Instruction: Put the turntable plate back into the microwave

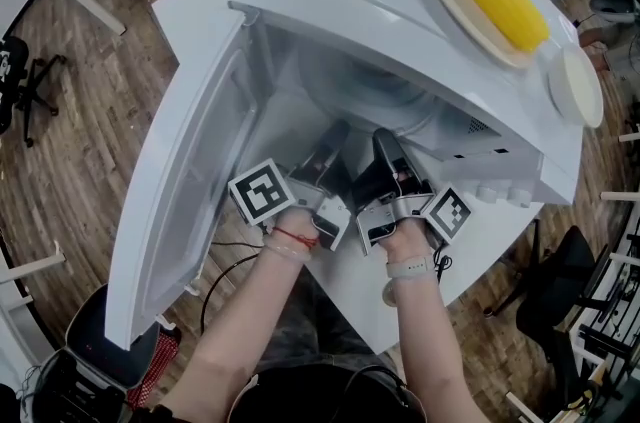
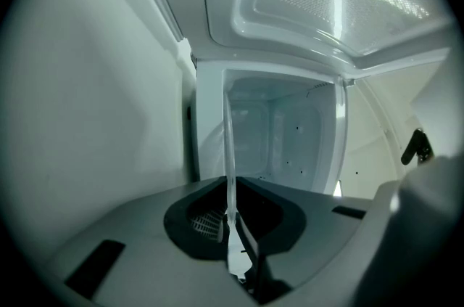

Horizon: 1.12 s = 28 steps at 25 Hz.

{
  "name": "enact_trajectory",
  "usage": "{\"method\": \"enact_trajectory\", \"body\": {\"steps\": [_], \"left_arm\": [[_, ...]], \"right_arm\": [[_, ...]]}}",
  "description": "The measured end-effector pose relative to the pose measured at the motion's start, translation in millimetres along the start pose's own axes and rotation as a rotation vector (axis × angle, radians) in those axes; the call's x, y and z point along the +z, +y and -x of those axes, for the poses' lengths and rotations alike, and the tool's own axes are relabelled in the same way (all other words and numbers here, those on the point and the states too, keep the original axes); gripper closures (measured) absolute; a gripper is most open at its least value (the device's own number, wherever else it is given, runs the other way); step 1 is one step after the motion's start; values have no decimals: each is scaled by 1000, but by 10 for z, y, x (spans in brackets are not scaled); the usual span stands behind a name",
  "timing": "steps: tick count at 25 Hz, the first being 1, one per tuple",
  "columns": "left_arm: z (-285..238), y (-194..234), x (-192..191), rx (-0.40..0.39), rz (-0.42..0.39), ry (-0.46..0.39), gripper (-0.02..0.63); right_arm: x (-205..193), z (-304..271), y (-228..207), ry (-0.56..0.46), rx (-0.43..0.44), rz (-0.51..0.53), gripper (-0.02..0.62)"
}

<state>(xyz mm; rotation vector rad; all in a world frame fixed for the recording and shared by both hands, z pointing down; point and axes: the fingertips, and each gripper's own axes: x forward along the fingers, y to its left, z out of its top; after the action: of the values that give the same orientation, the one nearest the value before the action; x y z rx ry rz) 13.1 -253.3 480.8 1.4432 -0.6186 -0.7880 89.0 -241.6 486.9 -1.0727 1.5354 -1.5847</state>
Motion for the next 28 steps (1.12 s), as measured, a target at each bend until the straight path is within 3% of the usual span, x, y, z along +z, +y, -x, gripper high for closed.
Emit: {"method": "enact_trajectory", "body": {"steps": [4,8,20,28], "left_arm": [[14,-8,-51,2,-2,8,568],[55,-29,-102,16,-114,38,569],[154,36,-240,73,-196,118,592],[273,-107,-556,88,-439,286,594]], "right_arm": [[27,4,3,-4,3,-3,541],[48,17,18,-8,2,2,541],[-19,97,12,3,18,21,541],[-124,396,62,54,1,131,541]]}}
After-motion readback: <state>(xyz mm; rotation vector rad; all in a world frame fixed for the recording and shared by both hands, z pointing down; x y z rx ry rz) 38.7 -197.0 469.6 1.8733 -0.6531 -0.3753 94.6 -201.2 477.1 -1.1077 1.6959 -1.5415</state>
